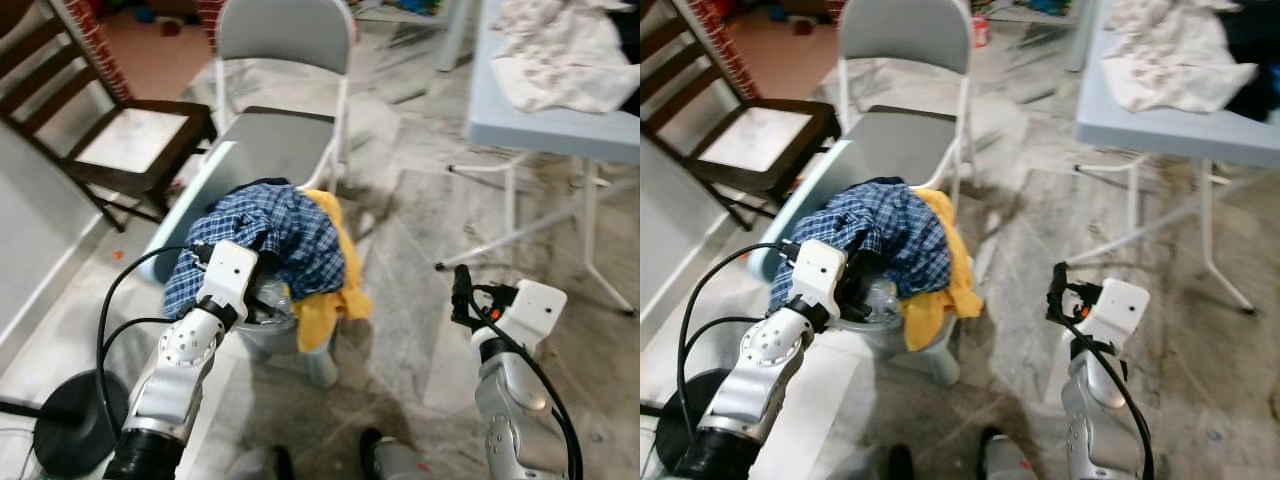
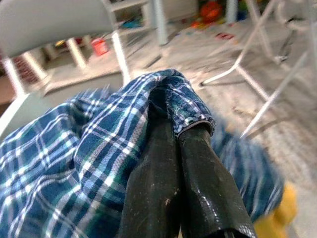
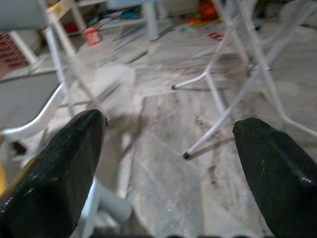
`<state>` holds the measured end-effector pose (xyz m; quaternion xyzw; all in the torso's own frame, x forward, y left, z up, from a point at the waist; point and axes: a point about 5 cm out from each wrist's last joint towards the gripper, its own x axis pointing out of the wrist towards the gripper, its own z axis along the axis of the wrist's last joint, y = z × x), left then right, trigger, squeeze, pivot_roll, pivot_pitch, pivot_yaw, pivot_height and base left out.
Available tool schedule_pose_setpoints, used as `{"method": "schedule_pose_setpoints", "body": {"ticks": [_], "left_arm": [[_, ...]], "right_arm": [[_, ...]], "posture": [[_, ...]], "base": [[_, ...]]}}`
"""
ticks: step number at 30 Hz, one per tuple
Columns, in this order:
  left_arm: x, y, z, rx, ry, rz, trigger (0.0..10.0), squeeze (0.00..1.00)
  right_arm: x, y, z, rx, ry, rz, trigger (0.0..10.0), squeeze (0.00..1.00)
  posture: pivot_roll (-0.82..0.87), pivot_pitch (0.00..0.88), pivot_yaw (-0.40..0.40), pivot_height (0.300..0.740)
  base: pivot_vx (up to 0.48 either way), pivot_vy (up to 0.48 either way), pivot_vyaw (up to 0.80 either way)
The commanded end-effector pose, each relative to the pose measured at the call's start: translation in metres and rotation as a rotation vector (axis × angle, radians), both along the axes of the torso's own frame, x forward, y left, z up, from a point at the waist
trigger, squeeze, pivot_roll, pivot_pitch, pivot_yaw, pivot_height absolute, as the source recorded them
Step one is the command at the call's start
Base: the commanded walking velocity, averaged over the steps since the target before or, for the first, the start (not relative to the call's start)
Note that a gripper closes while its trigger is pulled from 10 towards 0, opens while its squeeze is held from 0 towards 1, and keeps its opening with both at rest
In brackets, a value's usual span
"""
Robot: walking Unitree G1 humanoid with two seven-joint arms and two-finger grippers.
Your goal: Hang hanger
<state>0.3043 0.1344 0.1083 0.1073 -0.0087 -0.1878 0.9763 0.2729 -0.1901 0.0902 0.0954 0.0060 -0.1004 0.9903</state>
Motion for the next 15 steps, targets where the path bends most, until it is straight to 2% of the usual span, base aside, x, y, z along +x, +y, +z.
{"method": "schedule_pose_setpoints", "body": {"ticks": [1, 5, 7, 15], "left_arm": [[0.0004, -0.0008, -0.0009, -0.014, -0.007, 0.009, 10.0, 0.0], [0.0006, -0.0037, -0.0035, -0.027, -0.006, 0.016, 10.0, 0.0], [0.0012, -0.0049, -0.0037, -0.029, -0.007, 0.015, 10.0, 0.0], [0.0035, -0.0088, -0.0039, -0.049, -0.012, 0.016, 10.0, 0.0]], "right_arm": [[0.0, 0.0032, 0.003, -0.002, -0.004, 0.018, 10.0, 0.0], [0.0042, 0.0054, 0.0071, -0.013, -0.01, 0.04, 10.0, 0.0], [0.0059, 0.0055, 0.0086, -0.02, -0.011, 0.047, 10.0, 0.0], [0.0076, 0.0015, 0.0125, -0.039, -0.014, 0.05, 10.0, 0.0]], "posture": [[-0.07, 0.197, 0.056, 0.74], [-0.07, 0.196, 0.041, 0.74], [-0.08, 0.196, 0.039, 0.74], [-0.09, 0.2, 0.032, 0.74]], "base": [[0.465, 0.0, -0.63], [0.451, 0.0, -0.56], [0.431, 0.0, 0.0], [0.35, -0.324, 0.0]]}}
